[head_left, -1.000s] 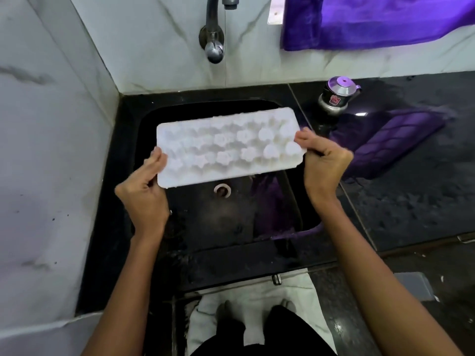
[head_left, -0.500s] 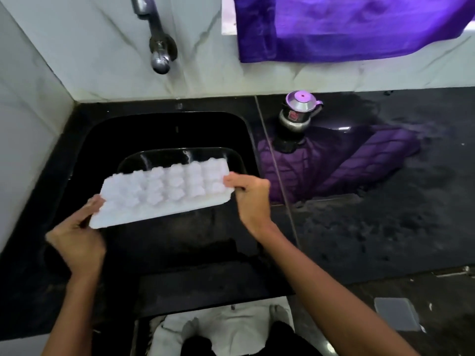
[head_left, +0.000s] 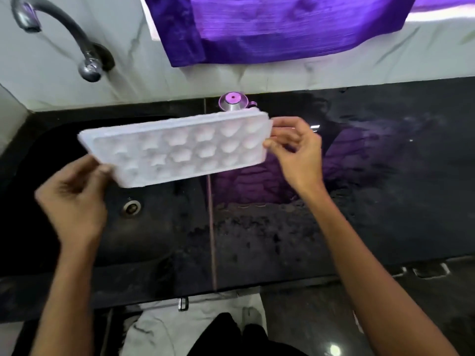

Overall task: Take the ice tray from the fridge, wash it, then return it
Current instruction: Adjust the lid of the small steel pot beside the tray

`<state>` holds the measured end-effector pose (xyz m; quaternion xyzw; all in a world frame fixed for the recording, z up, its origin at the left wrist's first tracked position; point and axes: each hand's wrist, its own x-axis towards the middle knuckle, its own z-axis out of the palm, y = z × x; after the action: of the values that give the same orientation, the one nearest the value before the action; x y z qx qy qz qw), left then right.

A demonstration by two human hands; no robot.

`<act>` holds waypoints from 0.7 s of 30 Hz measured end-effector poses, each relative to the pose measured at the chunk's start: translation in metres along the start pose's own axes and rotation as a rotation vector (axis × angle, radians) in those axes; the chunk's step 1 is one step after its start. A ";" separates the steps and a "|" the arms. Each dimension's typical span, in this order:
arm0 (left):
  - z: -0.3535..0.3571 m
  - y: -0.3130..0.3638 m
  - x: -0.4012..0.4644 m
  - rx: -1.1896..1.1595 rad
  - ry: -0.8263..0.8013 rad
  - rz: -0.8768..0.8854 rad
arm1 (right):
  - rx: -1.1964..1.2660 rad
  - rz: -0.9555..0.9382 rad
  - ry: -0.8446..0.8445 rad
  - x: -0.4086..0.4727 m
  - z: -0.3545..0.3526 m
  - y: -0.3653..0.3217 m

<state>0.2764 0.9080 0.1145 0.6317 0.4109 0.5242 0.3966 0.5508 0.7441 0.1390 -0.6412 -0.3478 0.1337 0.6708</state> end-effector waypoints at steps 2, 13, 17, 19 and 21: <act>0.032 0.007 -0.013 -0.058 -0.100 -0.030 | -0.039 0.042 0.031 0.005 -0.029 0.009; 0.119 -0.024 -0.057 0.079 -0.541 -0.348 | -0.256 0.461 -0.106 -0.007 -0.113 0.076; 0.129 -0.032 -0.065 0.176 -0.596 -0.374 | -0.278 0.526 -0.097 -0.013 -0.122 0.091; 0.133 -0.035 -0.069 0.222 -0.606 -0.389 | -0.282 0.550 -0.101 -0.014 -0.125 0.095; 0.135 -0.035 -0.073 0.276 -0.611 -0.375 | -0.292 0.560 -0.114 -0.014 -0.128 0.099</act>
<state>0.3976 0.8421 0.0388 0.7202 0.4490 0.1699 0.5008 0.6490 0.6508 0.0490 -0.7928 -0.2103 0.2977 0.4884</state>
